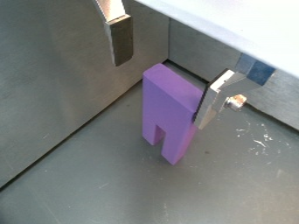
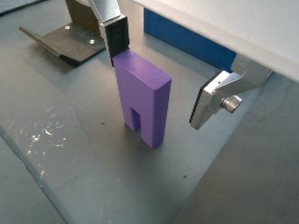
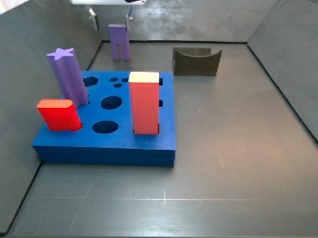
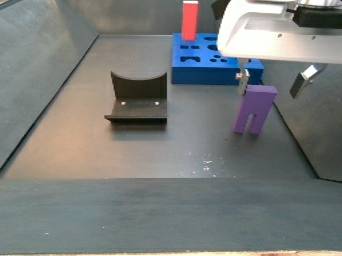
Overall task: Pick up the double-square object. Move to above the board. Insert the double-square object.
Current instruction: Pick up the double-square object.
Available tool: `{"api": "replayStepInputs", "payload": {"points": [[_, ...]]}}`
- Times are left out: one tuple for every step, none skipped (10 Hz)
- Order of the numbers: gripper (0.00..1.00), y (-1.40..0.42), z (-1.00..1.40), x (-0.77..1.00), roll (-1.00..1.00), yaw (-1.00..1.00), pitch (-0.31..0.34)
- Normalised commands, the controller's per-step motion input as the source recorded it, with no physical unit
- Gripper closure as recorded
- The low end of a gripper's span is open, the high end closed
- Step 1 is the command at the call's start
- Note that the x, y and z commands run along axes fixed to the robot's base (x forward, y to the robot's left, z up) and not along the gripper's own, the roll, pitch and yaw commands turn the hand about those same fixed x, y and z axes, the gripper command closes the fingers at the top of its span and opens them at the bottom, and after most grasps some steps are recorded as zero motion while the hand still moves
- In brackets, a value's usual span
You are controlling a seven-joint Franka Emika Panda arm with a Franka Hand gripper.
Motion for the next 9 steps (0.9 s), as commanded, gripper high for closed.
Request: {"api": "replayStepInputs", "payload": {"points": [[0.0, 0.0, -0.31, 0.0, -0.17, -0.09, -0.086], [0.0, 0.0, -0.24, 0.0, -0.09, -0.09, -0.02], [0.0, 0.04, -0.15, 0.03, 0.0, -0.1, 0.0], [0.0, 0.12, -0.16, 0.02, 0.0, -0.12, 0.0], [0.0, 0.15, -0.14, 0.0, -0.01, -0.11, 0.0], [0.0, 0.12, -0.14, 0.0, -0.05, -0.06, 0.0], [0.0, 0.1, -0.17, 0.0, -0.1, -0.02, -0.003], [0.0, 0.0, -0.06, 0.0, -0.1, 0.0, 0.0], [0.0, 0.0, 0.0, -0.02, -0.05, -0.08, 0.0]]}}
